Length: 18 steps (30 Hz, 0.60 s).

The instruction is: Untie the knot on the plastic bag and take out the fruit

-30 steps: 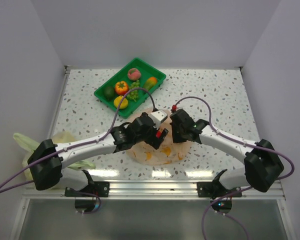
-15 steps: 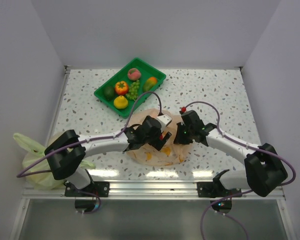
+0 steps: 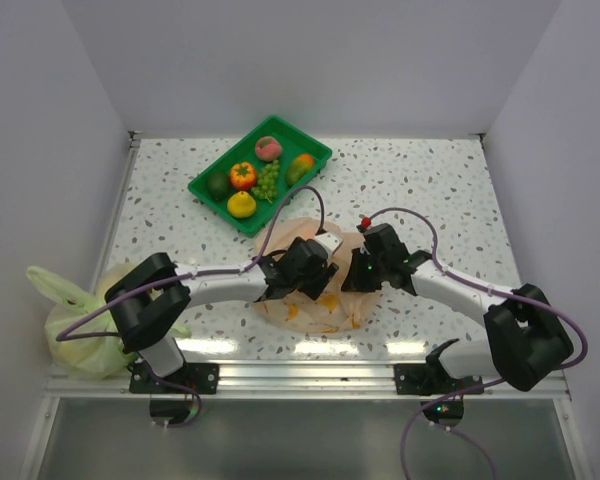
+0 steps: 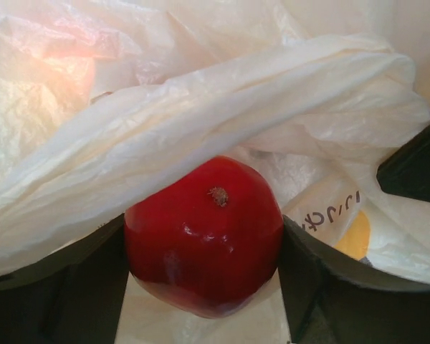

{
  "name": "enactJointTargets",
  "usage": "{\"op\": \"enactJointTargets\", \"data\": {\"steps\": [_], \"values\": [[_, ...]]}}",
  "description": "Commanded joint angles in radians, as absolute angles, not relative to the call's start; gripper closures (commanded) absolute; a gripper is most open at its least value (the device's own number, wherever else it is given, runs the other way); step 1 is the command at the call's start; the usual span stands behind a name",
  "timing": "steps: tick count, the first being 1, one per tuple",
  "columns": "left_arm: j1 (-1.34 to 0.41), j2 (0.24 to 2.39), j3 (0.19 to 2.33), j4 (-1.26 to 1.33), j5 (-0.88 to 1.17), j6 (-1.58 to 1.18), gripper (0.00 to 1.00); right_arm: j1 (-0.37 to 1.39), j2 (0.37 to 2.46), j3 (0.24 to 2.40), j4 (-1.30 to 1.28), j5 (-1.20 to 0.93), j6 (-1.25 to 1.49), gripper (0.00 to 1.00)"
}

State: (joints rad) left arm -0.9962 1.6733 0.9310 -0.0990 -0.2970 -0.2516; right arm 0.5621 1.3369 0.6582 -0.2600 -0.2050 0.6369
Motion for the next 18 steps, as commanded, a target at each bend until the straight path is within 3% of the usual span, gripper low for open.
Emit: {"op": "enactJointTargets", "data": {"steps": [1,3,6,12,18], "values": [[-0.996,1.599,0.969,-0.101,-0.324,-0.268,0.37,0.56,1.335,0.661,-0.235,-0.221,0.643,1.0],[-0.996,1.551,0.976,-0.136,-0.322,-0.271,0.56,0.56,1.336,0.657,-0.236,-0.218,0.643,1.0],[-0.994,1.479,1.0,-0.196,-0.301,-0.287,0.69,0.56,1.336,0.655,-0.236,-0.216,0.647,1.0],[-0.986,1.335,1.118,-0.323,-0.275,-0.299,0.7,0.56,1.339,0.681,-0.27,-0.198,0.637,1.0],[-0.79,1.289,1.252,-0.394,-0.21,-0.296,0.7,0.56,1.341,0.703,-0.296,-0.195,0.623,1.0]]}}
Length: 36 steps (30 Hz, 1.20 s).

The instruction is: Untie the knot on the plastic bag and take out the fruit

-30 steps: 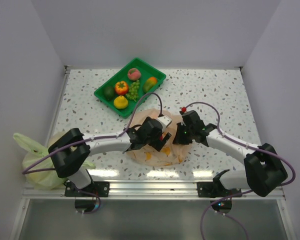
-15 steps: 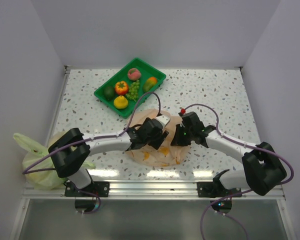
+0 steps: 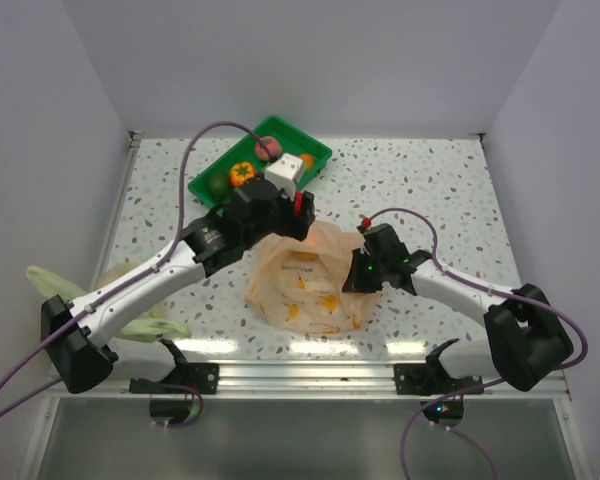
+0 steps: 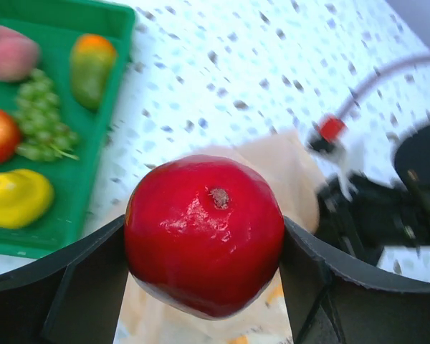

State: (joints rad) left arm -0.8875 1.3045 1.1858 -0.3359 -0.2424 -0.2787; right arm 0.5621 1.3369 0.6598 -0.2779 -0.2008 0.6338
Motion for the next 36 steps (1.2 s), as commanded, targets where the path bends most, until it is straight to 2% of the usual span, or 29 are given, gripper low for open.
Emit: {"op": "enactJointTargets", "data": {"steps": [1,6,10,19,28,31,36], "values": [[-0.729,1.296,1.275,-0.393,-0.213,-0.288,0.7,0.56,1.338,0.706,-0.299,-0.195,0.623,1.0],[-0.549,1.393,1.388,-0.399,-0.2,-0.259,0.7,0.56,1.312,0.724,-0.34,-0.181,0.6,1.0],[-0.418,1.559,1.471,-0.368,-0.118,-0.267,0.69,0.56,1.282,0.73,-0.376,-0.17,0.583,1.0],[-0.335,1.975,1.765,-0.406,-0.13,-0.29,0.66,0.56,1.256,0.732,-0.416,-0.173,0.565,1.0],[-0.292,2.223,1.925,-0.468,-0.234,-0.287,0.6,0.56,1.266,0.726,-0.419,-0.179,0.558,1.0],[-0.287,2.209,1.905,-0.451,-0.294,-0.282,0.5,0.56,1.264,0.726,-0.42,-0.176,0.557,1.0],[-0.287,2.134,1.843,-0.41,-0.308,-0.288,0.23,0.56,1.267,0.724,-0.416,-0.178,0.555,1.0]]}}
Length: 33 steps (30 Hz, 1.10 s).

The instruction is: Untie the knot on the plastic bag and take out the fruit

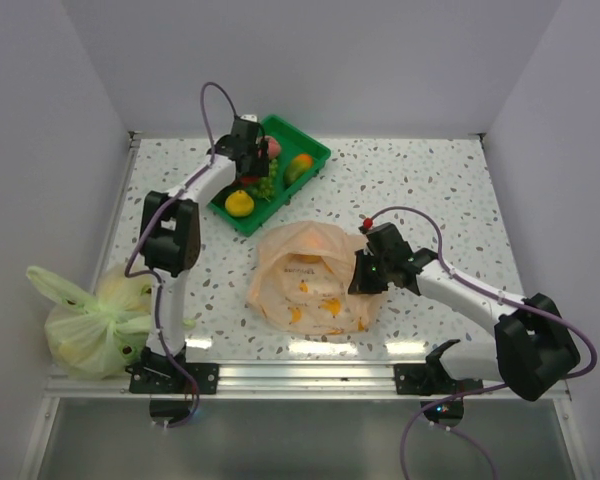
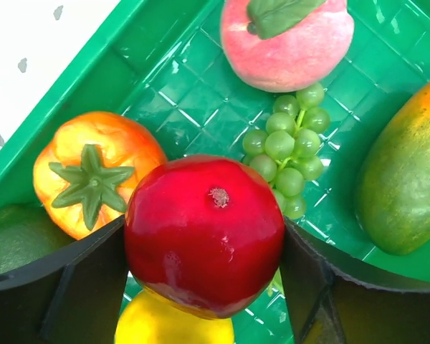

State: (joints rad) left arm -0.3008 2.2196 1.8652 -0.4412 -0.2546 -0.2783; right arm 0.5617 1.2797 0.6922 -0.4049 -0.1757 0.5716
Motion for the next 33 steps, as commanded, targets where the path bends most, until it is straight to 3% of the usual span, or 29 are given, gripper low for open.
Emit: {"op": "enactJointTargets", "data": {"steps": [1,2,5,24,33], "values": [[-0.29,2.09,1.826,-0.399,-0.302,-0.293,0.18,0.561,1.263,0.723,-0.416,-0.176,0.557,1.0],[-0.293,2.067,1.81,-0.381,-0.299,-0.299,0.09,0.56,1.258,0.721,-0.417,-0.175,0.555,1.0],[-0.31,1.982,1.763,-0.376,-0.298,-0.311,0.0,0.56,1.24,0.722,-0.433,-0.157,0.549,1.0],[-0.694,1.332,1.211,-0.471,-0.291,-0.488,0.01,0.56,1.183,0.756,-0.46,-0.12,0.548,1.0],[-0.925,1.271,1.016,-0.457,-0.319,-0.653,0.02,0.56,1.196,0.761,-0.449,-0.135,0.558,1.0]]}}
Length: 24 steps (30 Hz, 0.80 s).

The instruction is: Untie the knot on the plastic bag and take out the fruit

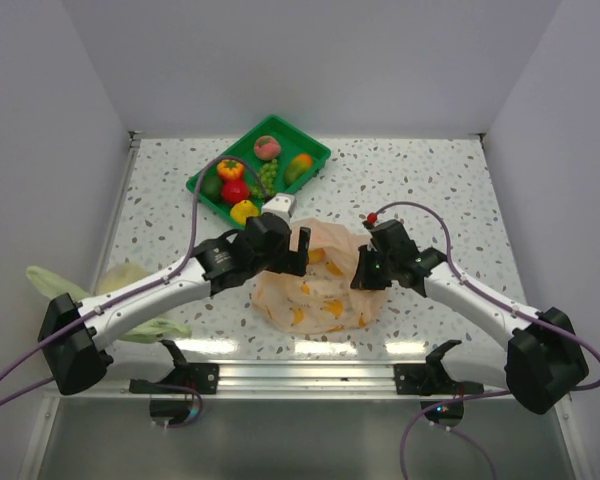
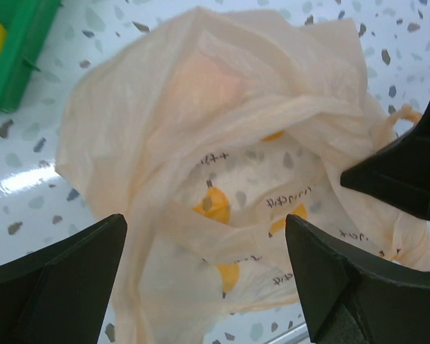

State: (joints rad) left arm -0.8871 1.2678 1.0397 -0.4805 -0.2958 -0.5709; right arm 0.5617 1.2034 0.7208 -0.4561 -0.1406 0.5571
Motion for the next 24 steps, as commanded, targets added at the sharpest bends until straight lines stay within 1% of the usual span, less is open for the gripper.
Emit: {"op": "enactJointTargets", "data": {"steps": [1,6,9,13,18,21,24], "values": [[-0.939,1.282,1.019,-0.446,-0.324,-0.658,0.03,0.56,1.198,0.762,-0.451,-0.138,0.56,1.0],[-1.005,1.368,1.032,-0.39,-0.353,-0.66,0.06,0.56,1.19,0.788,-0.478,-0.126,0.555,1.0],[-1.008,1.41,1.006,-0.312,-0.345,-0.663,0.08,0.56,1.189,0.802,-0.492,-0.13,0.557,1.0],[-1.008,1.45,0.936,-0.151,-0.363,-0.689,0.08,0.56,1.183,0.81,-0.489,-0.147,0.571,1.0],[-1.009,1.526,0.927,-0.054,-0.486,-0.683,0.05,0.56,1.17,0.816,-0.488,-0.172,0.597,1.0],[-1.008,1.583,0.94,0.018,-0.535,-0.663,0.0,0.56,1.166,0.821,-0.5,-0.192,0.607,1.0],[-1.005,1.637,0.959,0.058,-0.583,-0.652,0.0,0.56,1.166,0.821,-0.508,-0.221,0.618,1.0]]}}
